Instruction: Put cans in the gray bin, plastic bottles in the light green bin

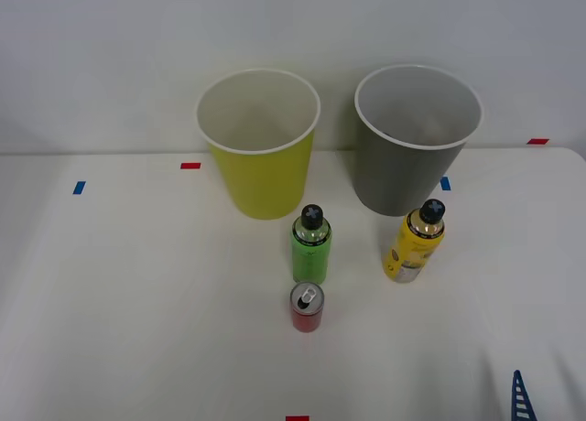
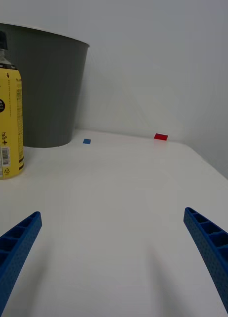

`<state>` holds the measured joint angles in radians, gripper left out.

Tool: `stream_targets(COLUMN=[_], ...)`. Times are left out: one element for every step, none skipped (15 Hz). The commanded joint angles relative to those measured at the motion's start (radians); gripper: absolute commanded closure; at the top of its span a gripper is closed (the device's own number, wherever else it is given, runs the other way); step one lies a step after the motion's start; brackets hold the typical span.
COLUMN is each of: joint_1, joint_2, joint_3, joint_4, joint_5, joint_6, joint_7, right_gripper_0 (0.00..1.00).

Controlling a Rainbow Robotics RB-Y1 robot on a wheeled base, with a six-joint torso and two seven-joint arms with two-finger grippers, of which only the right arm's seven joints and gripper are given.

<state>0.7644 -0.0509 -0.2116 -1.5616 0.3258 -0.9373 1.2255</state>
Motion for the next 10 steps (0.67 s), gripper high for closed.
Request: stream_targets(joint_1=[-0.007, -0.010, -0.013, -0.016, -0.020, -0.020, -0.019, -0.019, -0.019, -0.019], joint_2=[-0.009, -0.010, -0.014, -0.021, -0.032, -0.037, -0.038, -0.037, -0.037, -0.037], joint_3=[0.000, 0.000, 0.000, 0.000, 0.000, 0.000, 0.000, 0.001, 0.003, 0.003], joint_4=[0.000, 0.000, 0.000, 0.000, -0.001, 0.000, 0.000, 0.000, 0.000, 0.000], joint_5=[0.002, 0.004, 0.004, 0.004, 0.004, 0.004, 0.004, 0.006, 0.006, 0.006], joint_6=[0.000, 0.000, 0.002, 0.002, 0.003, 0.009, 0.009, 0.009, 0.009, 0.011], joint_7=[-0.008, -0.009, -0.014, -0.020, -0.024, -0.029, -0.031, -0.035, -0.040, -0.047], right_gripper_0=[0.00, 0.00, 0.00, 0.00, 0.00, 0.00, 0.00, 0.00, 0.00, 0.00])
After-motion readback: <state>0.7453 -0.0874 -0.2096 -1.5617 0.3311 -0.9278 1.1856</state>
